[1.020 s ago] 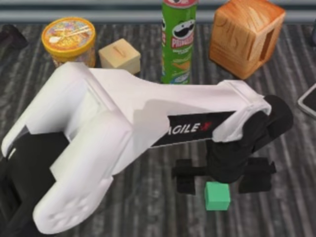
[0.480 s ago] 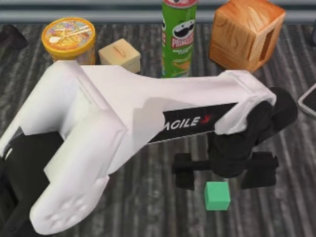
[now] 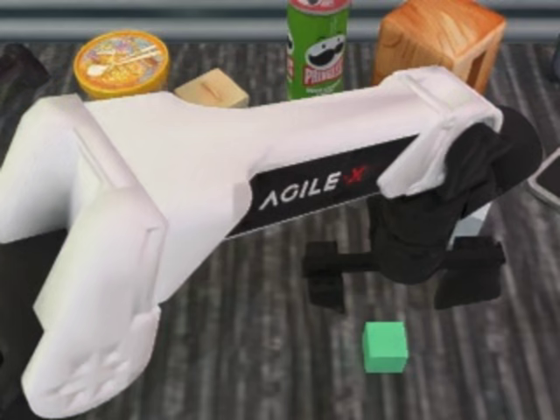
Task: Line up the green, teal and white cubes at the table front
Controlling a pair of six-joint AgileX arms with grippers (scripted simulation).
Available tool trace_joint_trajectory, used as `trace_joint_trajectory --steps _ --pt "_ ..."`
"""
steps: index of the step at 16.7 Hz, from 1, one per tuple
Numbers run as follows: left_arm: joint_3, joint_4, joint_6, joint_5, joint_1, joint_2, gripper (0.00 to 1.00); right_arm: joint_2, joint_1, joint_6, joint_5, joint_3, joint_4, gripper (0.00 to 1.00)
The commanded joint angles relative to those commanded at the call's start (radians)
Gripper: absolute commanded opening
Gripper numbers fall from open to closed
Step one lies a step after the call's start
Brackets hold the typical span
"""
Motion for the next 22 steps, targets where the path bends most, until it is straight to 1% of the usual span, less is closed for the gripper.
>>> trace_joint_trajectory --steps 3,5,7,9,11,14,22 --pt "-0.001 0.002 0.010 0.000 -0.002 0.005 1.00 0.000 0.000 0.000 0.000 0.000 0.000 1.00" --pt "0.002 0.001 0.062 0.000 0.018 0.010 1.00 0.000 0.000 0.000 0.000 0.000 0.000 1.00" --pt "0.006 -0.001 0.155 0.000 0.055 0.017 1.00 0.000 0.000 0.000 0.000 0.000 0.000 1.00" --pt "0.009 -0.003 0.286 0.001 0.107 0.024 1.00 0.000 0.000 0.000 0.000 0.000 0.000 1.00" --pt "0.006 -0.003 0.449 0.003 0.172 0.028 1.00 0.000 0.000 0.000 0.000 0.000 0.000 1.00" --pt "-0.013 -0.001 0.742 0.006 0.290 0.028 1.00 0.000 0.000 0.000 0.000 0.000 0.000 1.00" --pt "-0.096 0.012 1.667 0.016 0.640 0.010 1.00 0.000 0.000 0.000 0.000 0.000 0.000 1.00"
